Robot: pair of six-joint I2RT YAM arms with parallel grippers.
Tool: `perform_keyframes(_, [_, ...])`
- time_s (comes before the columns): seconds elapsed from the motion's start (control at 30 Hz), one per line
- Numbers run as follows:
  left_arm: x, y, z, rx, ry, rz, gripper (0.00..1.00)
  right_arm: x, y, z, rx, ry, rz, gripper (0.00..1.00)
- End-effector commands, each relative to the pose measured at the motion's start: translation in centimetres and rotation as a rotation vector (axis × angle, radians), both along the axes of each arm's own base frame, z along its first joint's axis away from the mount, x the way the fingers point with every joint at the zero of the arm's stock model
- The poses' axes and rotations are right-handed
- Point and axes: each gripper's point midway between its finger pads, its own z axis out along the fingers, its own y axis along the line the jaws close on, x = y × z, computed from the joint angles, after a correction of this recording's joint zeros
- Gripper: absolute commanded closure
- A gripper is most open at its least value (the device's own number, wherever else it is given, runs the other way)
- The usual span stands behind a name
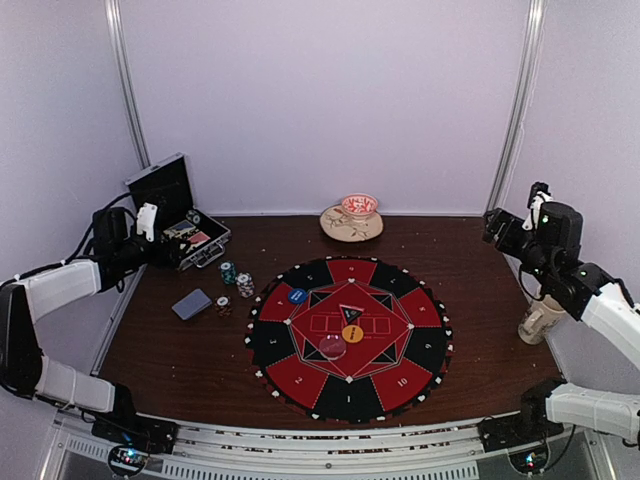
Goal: Distribute texas hold em gaming equipment
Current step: Pick up the dealer button from the poker table mat.
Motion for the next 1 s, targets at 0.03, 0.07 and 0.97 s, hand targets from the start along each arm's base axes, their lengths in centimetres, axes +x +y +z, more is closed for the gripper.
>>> perform_keyframes(0.03, [1.1, -0.4, 5.2, -0.001, -0.152, -0.002, 0.02, 0.6, 1.6, 2.3, 0.107, -0.049, 0.12, 0.0])
perform_keyframes(0.07, [1.0, -0.6, 5.9, 0.013, -0.165, -0.017, 0.02, 0.6, 2.2, 2.6, 0.135, -0.064, 0.157, 0.0])
perform_keyframes(0.97, [-7.6, -4.6, 8.1, 0.081, -0.37, -0.289, 0.02, 1.8, 18.9, -2.8, -0.185, 0.128, 0.471, 0.0])
